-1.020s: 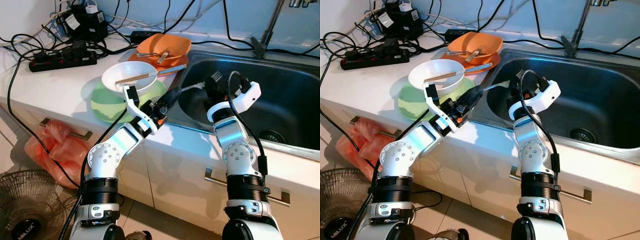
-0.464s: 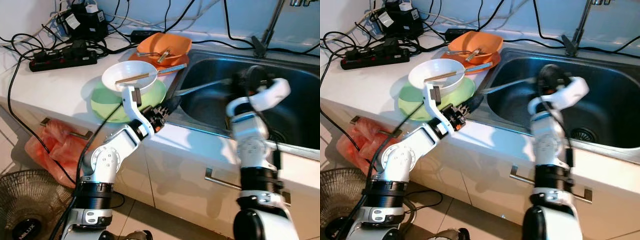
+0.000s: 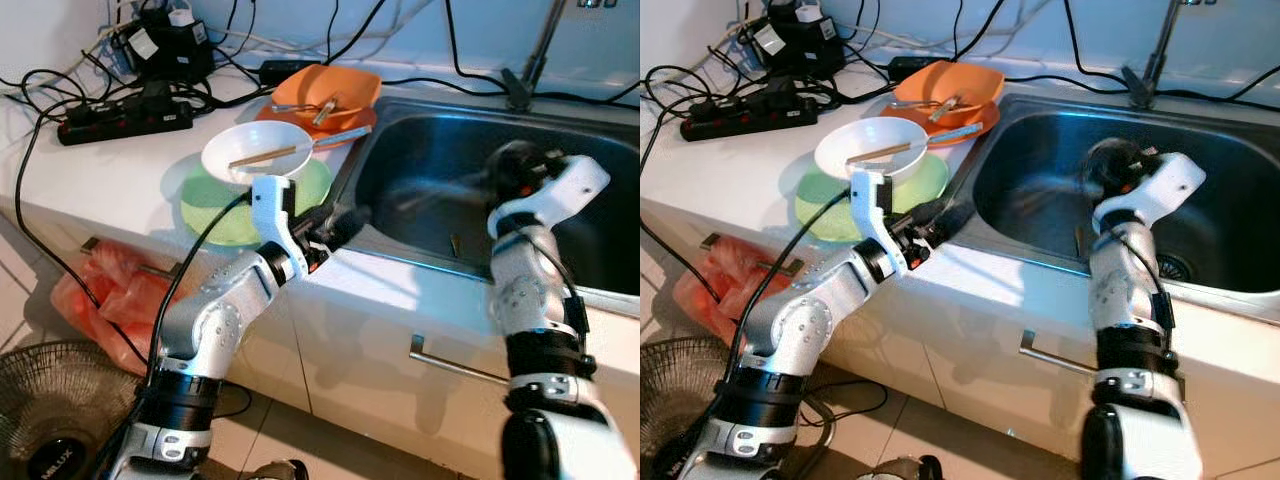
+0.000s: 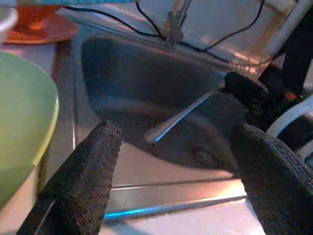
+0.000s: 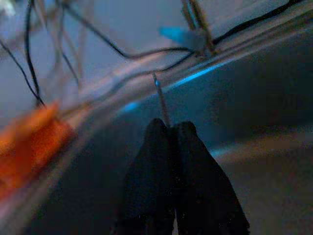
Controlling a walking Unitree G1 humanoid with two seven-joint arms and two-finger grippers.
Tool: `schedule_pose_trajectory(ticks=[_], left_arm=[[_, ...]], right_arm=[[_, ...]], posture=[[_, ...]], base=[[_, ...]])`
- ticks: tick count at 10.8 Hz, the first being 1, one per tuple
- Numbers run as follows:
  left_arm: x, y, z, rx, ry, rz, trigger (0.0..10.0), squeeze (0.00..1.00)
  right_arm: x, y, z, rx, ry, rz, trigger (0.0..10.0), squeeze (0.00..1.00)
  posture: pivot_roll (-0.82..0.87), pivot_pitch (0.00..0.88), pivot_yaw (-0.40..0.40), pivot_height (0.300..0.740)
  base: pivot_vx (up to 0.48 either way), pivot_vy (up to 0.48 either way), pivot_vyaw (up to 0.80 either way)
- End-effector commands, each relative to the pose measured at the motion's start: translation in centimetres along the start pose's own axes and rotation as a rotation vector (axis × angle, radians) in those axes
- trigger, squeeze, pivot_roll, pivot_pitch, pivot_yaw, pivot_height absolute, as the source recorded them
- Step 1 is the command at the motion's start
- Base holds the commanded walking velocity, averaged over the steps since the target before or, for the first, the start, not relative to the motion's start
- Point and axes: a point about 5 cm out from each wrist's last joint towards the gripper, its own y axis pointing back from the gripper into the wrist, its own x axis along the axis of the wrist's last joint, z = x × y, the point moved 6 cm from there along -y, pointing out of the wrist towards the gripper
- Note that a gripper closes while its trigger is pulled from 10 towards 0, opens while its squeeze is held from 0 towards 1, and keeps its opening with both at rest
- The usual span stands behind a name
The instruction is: Kitchen organization
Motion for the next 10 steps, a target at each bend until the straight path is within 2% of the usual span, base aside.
schedule_pose_trajectory(ticks=[1,2,3,4,7,10], left_arm=[[-0.1,0.3,0.1,0.0,-0.048,-0.009,10.0,0.74],[-0.5,0.4,0.1,-0.003,-0.083,-0.031,10.0,0.0],[-0.7,0.6,0.2,-0.013,-0.109,-0.041,10.0,0.0],[-0.7,0.5,0.2,-0.012,-0.114,-0.04,10.0,0.0],[-0.5,0.3,0.1,-0.007,-0.154,-0.032,10.0,0.0],[-0.3,0.9,-0.4,-0.002,-0.202,-0.027,10.0,0.0]], right_arm=[[-0.5,0.0,-0.5,0.014,0.121,-0.007,10.0,0.0],[-1.3,0.2,-0.5,0.027,0.193,-0.028,10.0,0.0],[-1.9,0.3,-0.3,0.033,0.223,-0.04,10.0,0.78],[-2.1,0.4,-0.2,0.033,0.219,-0.044,10.0,1.0],[-2.2,0.3,-0.4,0.065,0.264,-0.039,10.0,1.0],[-1.1,-0.2,-0.9,0.205,0.396,-0.032,10.0,1.0]], posture=[[0.12,0.081,0.123,0.74],[0.12,0.084,0.131,0.74],[0.12,0.086,0.135,0.74],[0.12,0.087,0.137,0.74],[0.12,0.087,0.145,0.74],[0.12,0.09,0.156,0.74]], base=[[0.0,0.0,0.0],[0.0,0.0,0.0],[0.0,0.0,0.0],[0.0,0.0,0.0],[0.0,0.0,0.0],[0.0,0.0,0.0]])
